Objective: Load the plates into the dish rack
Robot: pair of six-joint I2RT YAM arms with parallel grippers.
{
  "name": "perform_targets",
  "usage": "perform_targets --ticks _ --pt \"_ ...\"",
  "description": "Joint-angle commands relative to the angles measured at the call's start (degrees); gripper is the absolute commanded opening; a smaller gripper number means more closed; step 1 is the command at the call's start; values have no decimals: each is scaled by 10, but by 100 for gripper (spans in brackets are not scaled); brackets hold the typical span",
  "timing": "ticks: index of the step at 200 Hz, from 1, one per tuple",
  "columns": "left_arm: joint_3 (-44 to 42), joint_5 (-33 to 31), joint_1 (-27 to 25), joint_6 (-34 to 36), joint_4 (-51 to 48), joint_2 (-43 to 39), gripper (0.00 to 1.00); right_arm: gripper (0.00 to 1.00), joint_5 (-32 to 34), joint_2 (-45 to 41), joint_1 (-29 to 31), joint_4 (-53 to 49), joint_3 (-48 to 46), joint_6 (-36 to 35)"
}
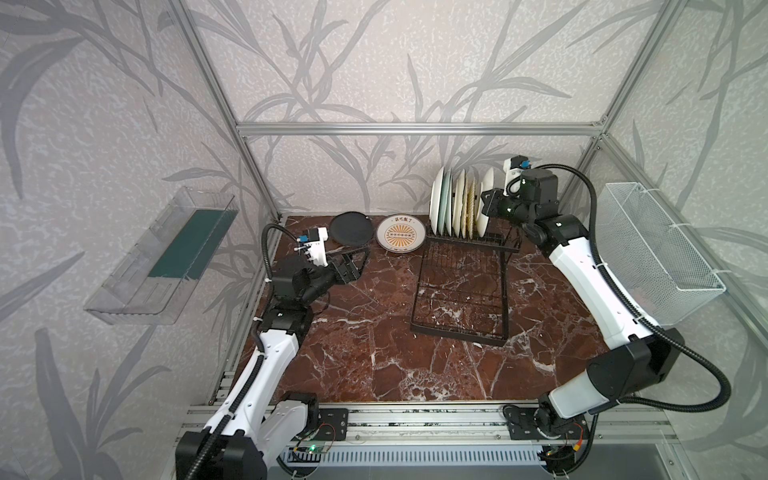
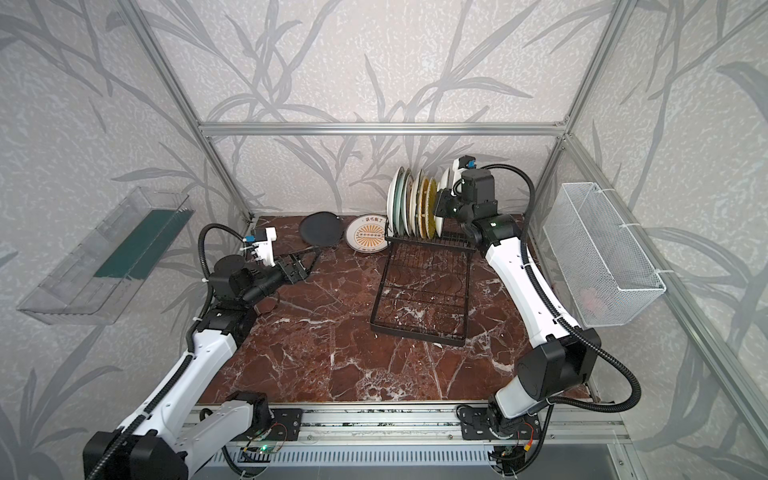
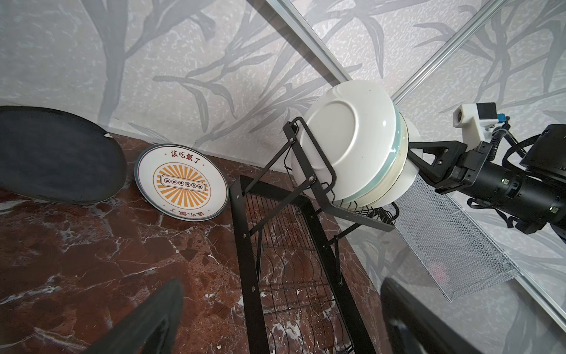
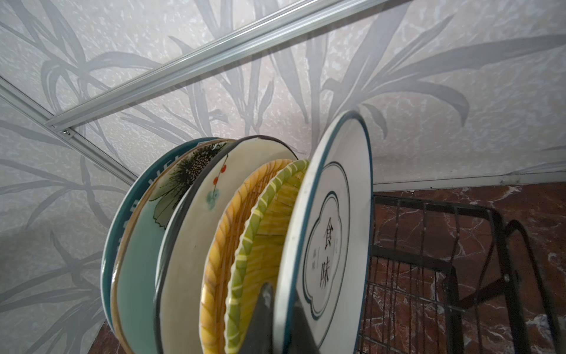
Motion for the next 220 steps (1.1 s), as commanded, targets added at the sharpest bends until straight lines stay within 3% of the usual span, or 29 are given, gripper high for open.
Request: perform_targets --ticks 1,45,91,151,220 --pt "-7 7 2 0 23 1 99 0 -8 -12 -4 23 -15 -2" --pt "-8 6 3 -2 26 4 99 3 -7 -12 -4 20 -29 -5" --pt "-8 4 5 -4 26 6 99 25 -8 -20 -4 20 -31 0" --pt "-8 -11 9 -16 20 14 99 41 -28 -35 -4 20 -21 7" --pt "14 -68 9 -86 -27 53 99 64 -40 -91 -5 16 -21 1"
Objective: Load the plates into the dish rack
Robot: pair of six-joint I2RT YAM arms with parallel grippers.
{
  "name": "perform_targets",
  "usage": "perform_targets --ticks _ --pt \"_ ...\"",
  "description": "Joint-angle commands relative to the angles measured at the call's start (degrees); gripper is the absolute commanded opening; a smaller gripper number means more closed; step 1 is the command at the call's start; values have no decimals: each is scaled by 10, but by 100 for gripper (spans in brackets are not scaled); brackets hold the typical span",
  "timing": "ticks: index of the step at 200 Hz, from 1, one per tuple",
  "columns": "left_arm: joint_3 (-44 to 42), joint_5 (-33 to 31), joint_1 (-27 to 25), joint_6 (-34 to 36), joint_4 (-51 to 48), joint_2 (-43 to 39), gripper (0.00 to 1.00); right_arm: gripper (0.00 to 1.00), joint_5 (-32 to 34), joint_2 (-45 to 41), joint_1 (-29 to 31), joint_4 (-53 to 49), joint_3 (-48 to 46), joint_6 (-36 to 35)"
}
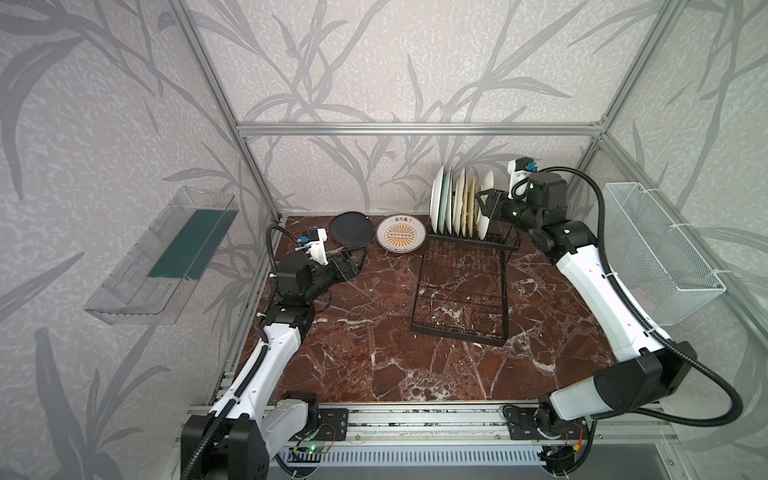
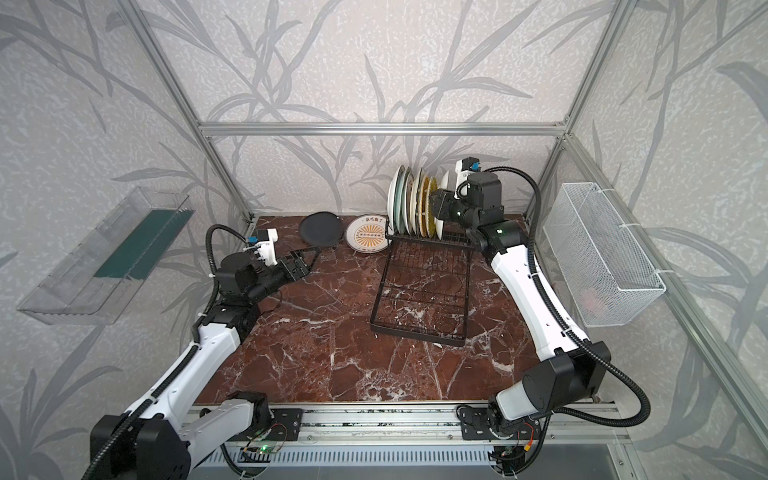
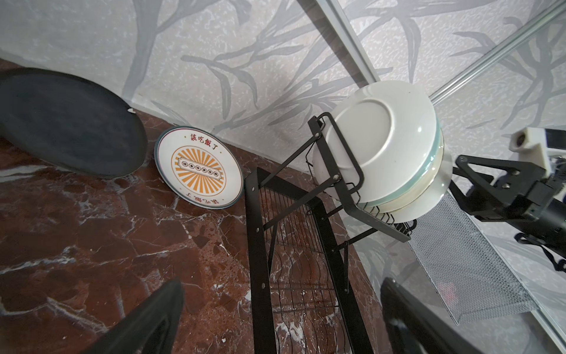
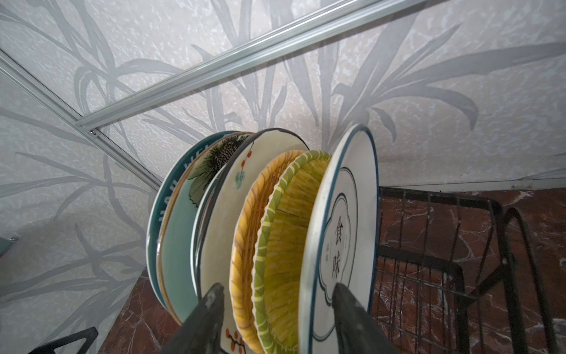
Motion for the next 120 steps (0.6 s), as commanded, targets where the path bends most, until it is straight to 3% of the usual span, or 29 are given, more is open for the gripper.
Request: perform_targets --ticks 1,56,78,120 --pt "15 -37 3 -40 -19 12 99 65 -11 -45 -3 7 7 -1" --pt "101 -123 7 -117 -110 156 95 83 -31 -152 -2 49 -114 18" --pt "128 -142 14 -169 -91 227 86 90 -40 -205 0 89 -189 38" --pt "227 -145 33 -199 -81 398 68 93 -42 -268 34 89 -281 36"
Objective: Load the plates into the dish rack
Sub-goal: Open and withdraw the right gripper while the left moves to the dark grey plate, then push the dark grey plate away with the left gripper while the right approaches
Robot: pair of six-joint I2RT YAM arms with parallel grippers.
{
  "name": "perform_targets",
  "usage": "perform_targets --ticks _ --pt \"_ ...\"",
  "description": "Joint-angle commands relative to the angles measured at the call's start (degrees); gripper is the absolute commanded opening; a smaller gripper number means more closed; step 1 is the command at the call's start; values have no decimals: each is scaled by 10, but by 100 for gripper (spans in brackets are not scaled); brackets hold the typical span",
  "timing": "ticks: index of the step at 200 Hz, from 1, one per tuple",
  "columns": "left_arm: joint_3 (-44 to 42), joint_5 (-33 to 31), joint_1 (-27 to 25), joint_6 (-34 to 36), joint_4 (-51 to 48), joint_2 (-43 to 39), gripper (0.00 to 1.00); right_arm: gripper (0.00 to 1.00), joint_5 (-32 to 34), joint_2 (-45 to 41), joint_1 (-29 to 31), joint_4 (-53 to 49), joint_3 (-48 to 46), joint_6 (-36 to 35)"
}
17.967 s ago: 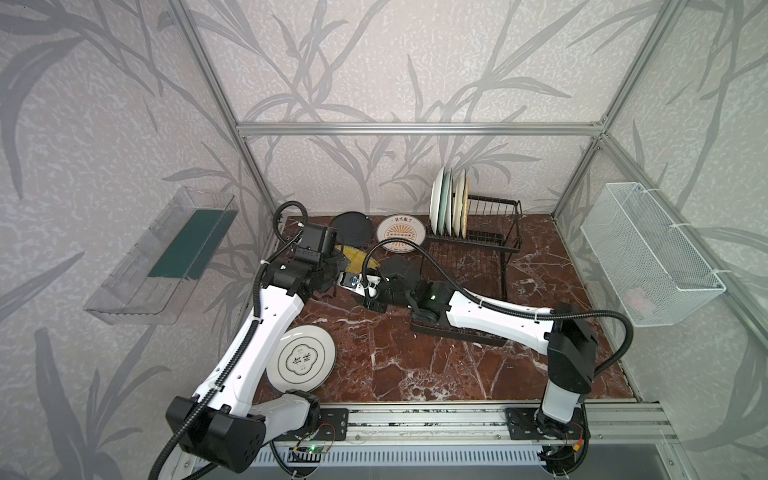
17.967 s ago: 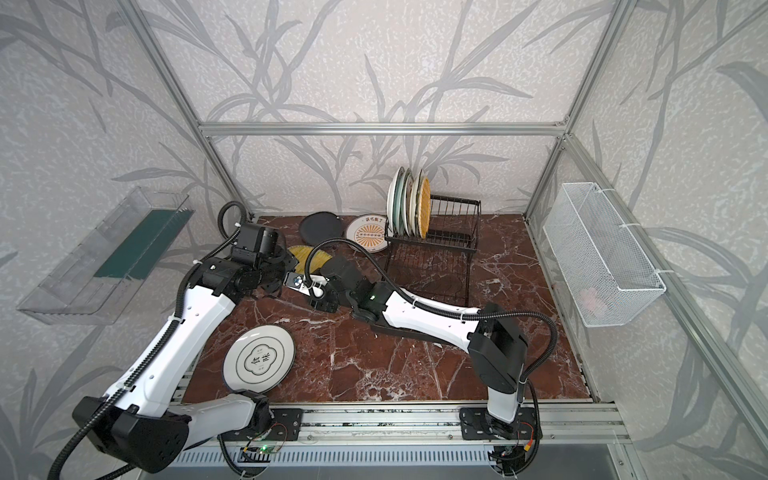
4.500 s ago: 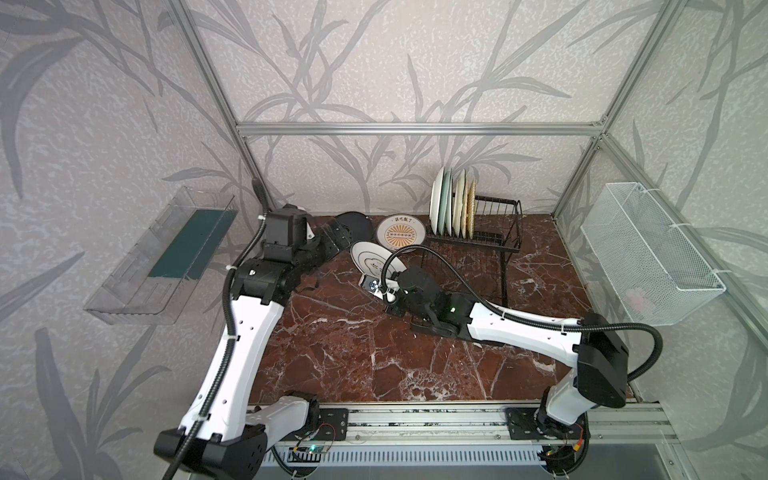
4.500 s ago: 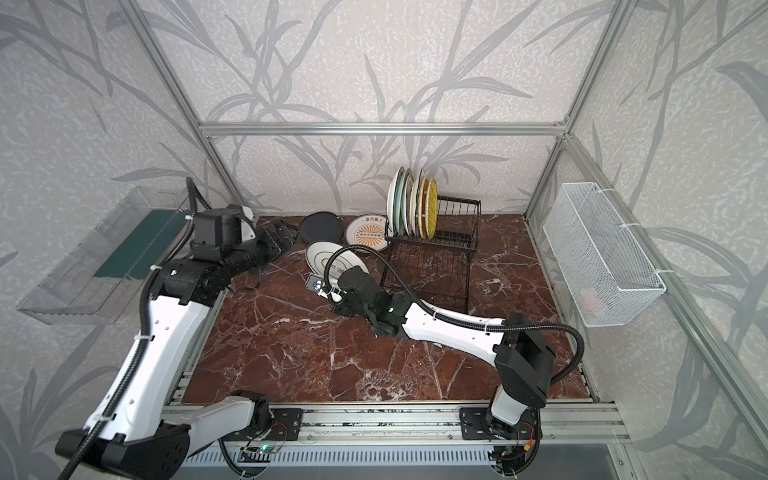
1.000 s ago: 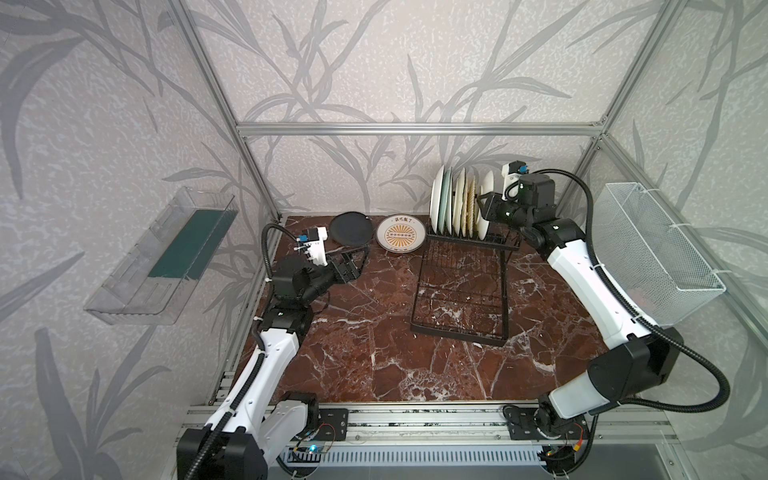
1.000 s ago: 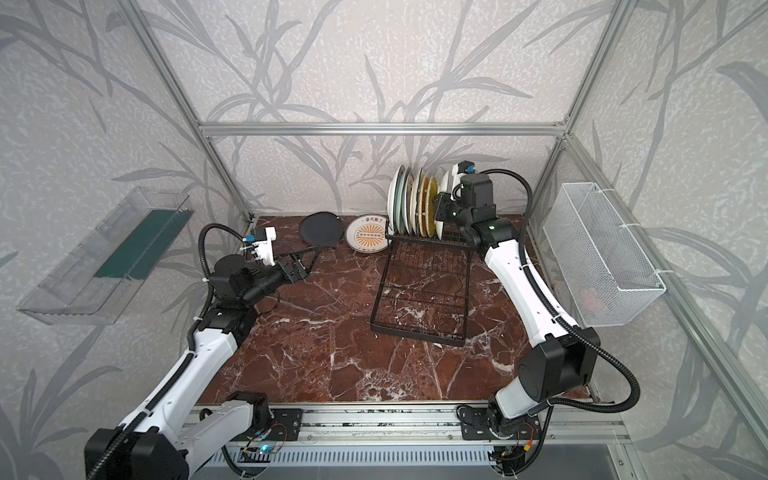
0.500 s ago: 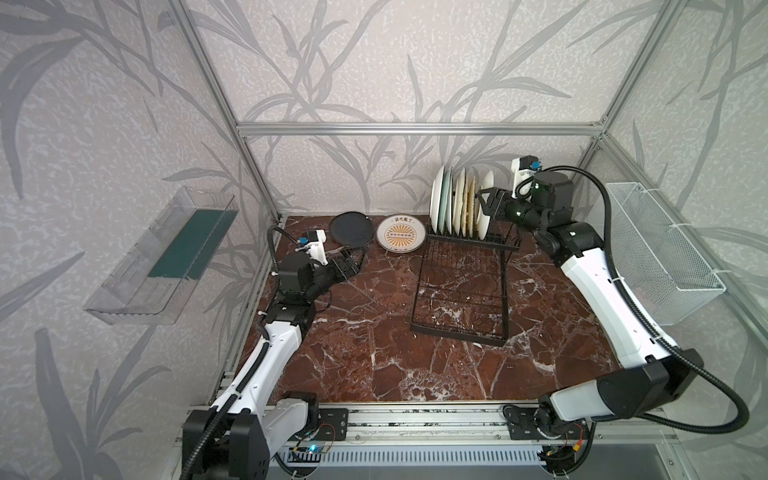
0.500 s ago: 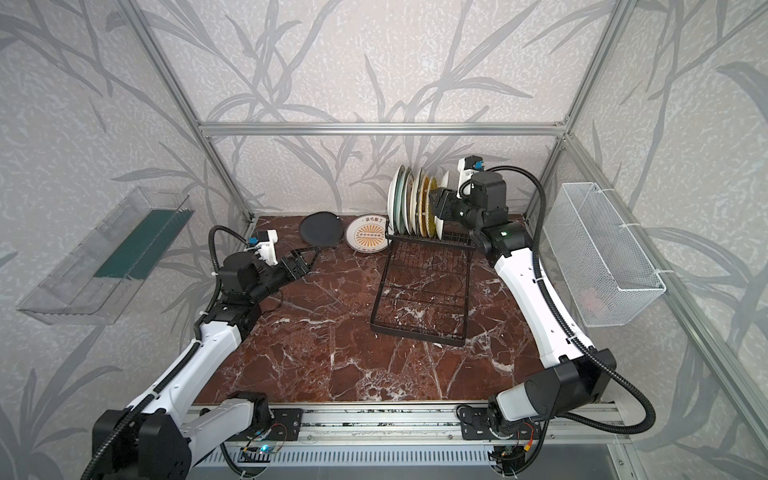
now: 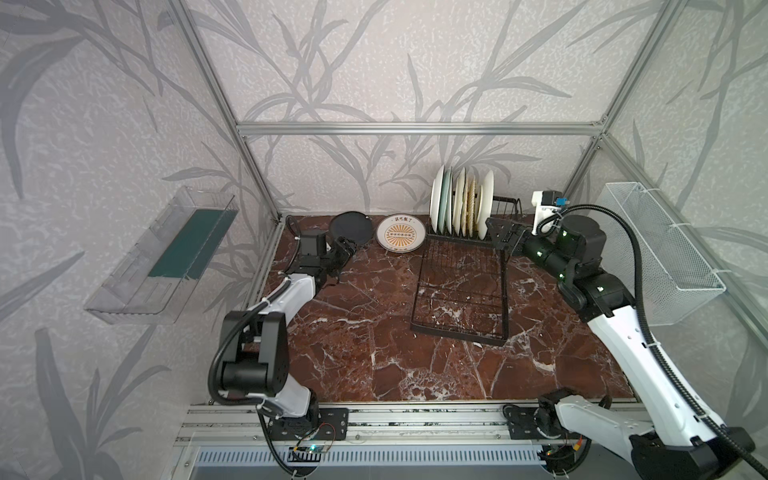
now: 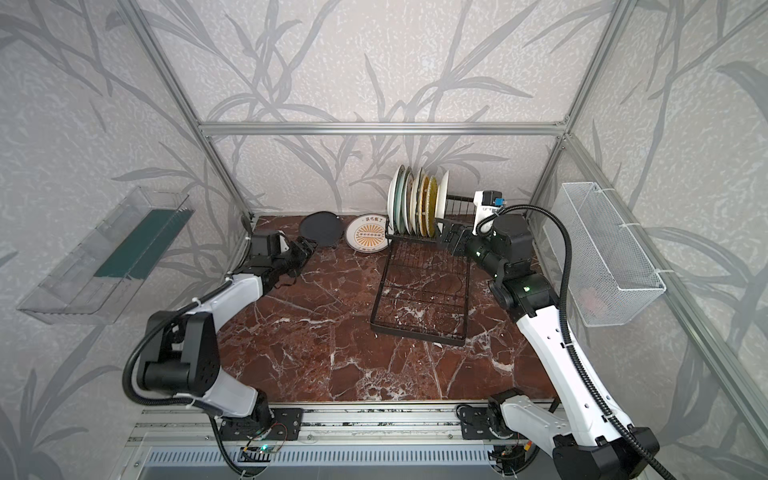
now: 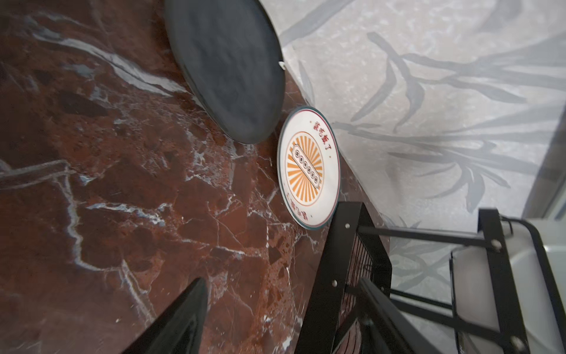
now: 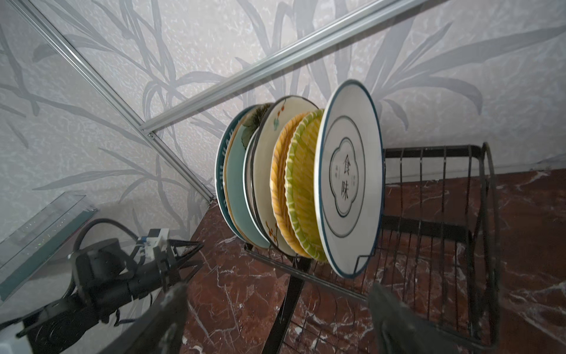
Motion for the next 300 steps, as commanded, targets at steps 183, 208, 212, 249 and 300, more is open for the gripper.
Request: perform_targets --ticks 183,208,212,249,300 --pt "386 -27 58 -28 -81 422 46 96 4 -78 86 -33 -86 -44" --pt "383 -27 58 -46 -65 437 42 96 2 -74 88 -31 -84 -41" --pt "382 -28 58 -49 -62 438 41 96 2 -73 88 -31 -83 -41" --pt "361 -37 60 -73 -33 443 28 96 5 -73 88 -35 -80 -40" --pt "348 -28 67 -82 -7 442 2 96 6 -76 89 -37 -83 -36"
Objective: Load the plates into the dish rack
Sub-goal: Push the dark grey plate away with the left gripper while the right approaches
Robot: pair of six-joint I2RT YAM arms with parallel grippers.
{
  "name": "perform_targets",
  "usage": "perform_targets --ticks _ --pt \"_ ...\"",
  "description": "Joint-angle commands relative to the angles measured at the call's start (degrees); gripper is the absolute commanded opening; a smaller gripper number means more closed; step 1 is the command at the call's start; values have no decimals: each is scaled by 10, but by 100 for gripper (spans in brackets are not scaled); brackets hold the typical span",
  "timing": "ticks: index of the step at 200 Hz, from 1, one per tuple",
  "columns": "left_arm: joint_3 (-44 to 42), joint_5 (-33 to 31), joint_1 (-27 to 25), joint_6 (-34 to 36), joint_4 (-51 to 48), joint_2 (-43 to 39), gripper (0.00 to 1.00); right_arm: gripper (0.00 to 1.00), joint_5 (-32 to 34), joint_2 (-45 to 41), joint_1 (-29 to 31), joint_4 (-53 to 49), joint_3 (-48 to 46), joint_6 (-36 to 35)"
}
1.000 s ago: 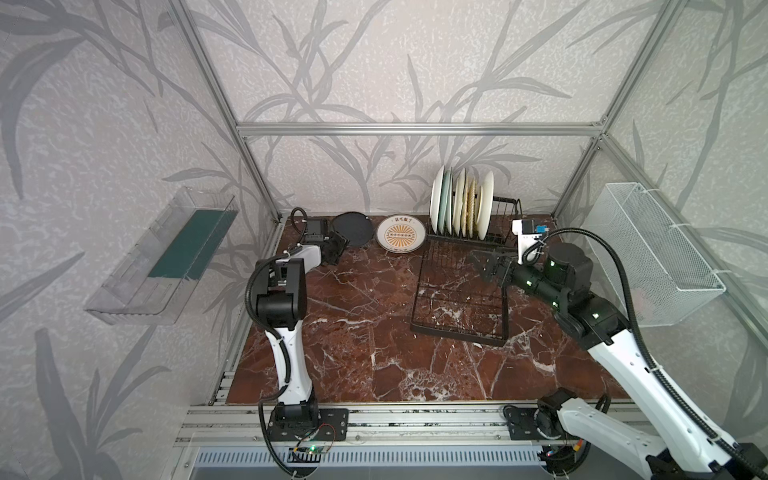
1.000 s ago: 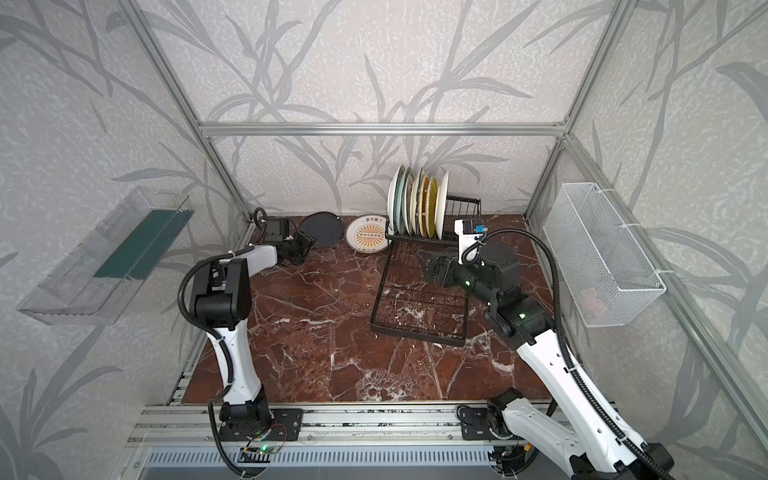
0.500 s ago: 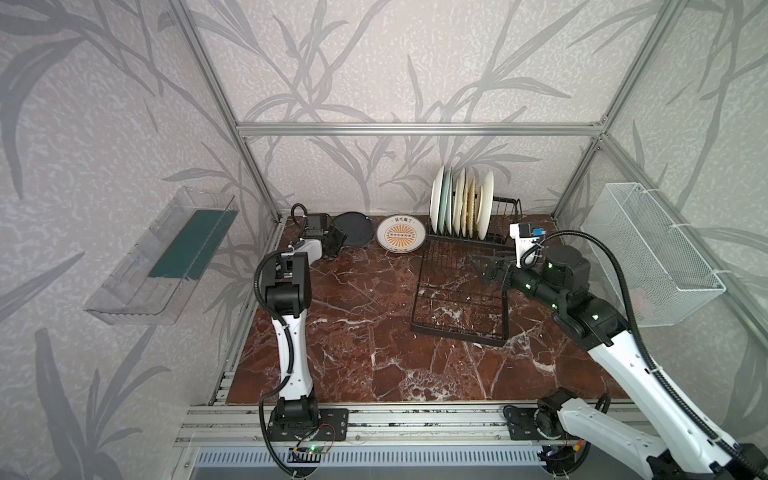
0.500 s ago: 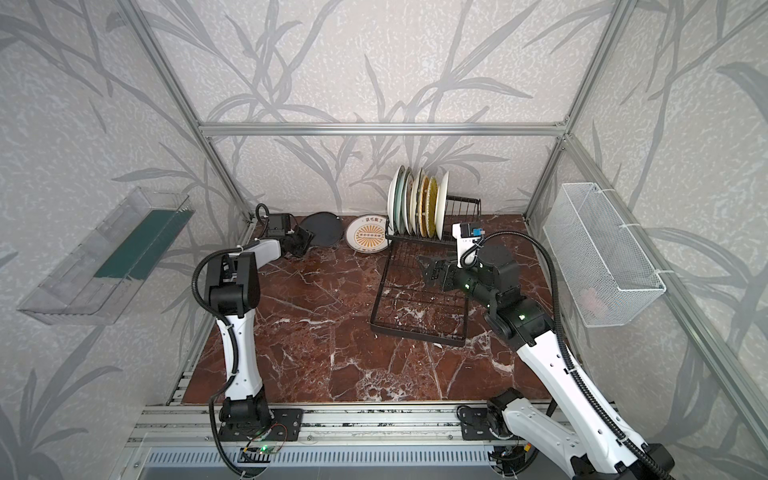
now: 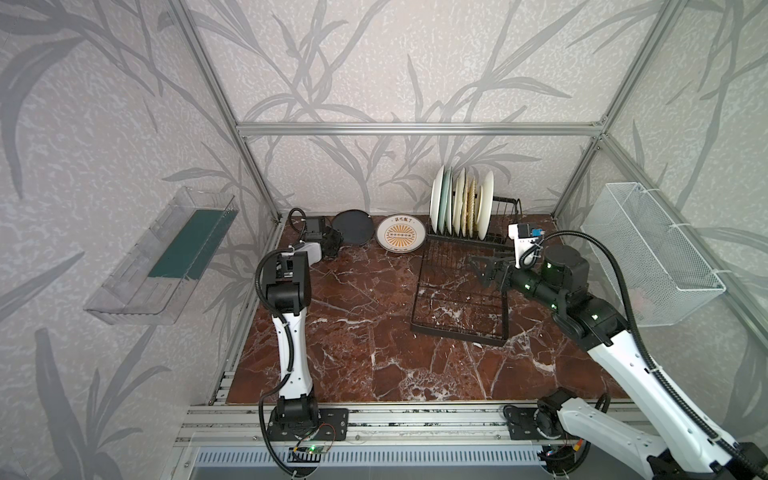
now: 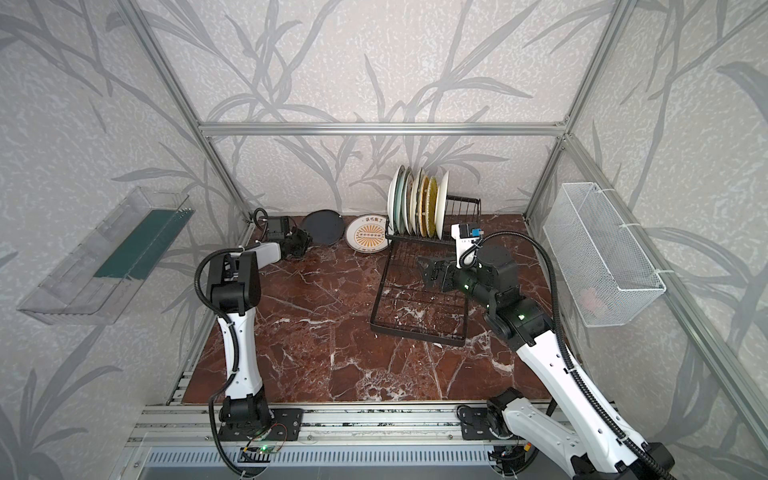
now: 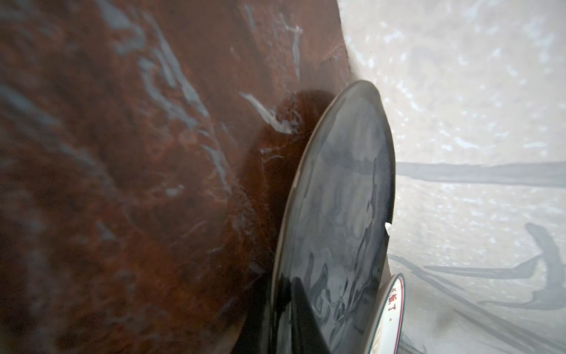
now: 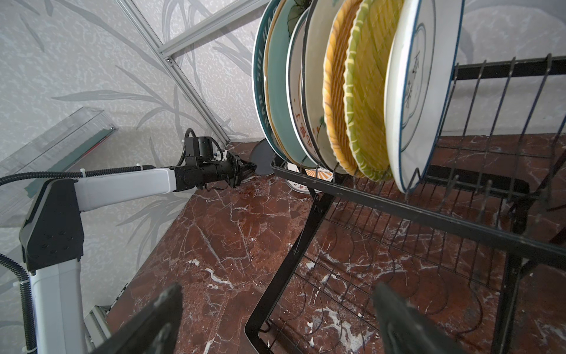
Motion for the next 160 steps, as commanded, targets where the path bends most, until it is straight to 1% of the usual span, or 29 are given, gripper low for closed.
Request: perform_targets --ticks 1,5,30,63,114,144,160 --pt "-24 -11 5 -6 -17 19 2 96 5 -6 3 -3 5 0" --pt "-29 -9 6 -6 -12 16 0 96 5 -6 3 -3 6 0" --pt "-80 -1 12 -6 35 -23 0 96 5 -5 2 -1 3 0" --pt "-197 27 26 -46 168 -90 0 96 -5 3 3 19 -9 4" --pt "-369 55 38 -80 346 -180 0 96 -20 17 20 45 -21 -1" --pt "-437 77 46 -97 428 -215 0 97 -19 25 34 59 -32 -16" --pt "-468 79 48 -95 453 -237 0 97 -26 33 43 76 -40 -20"
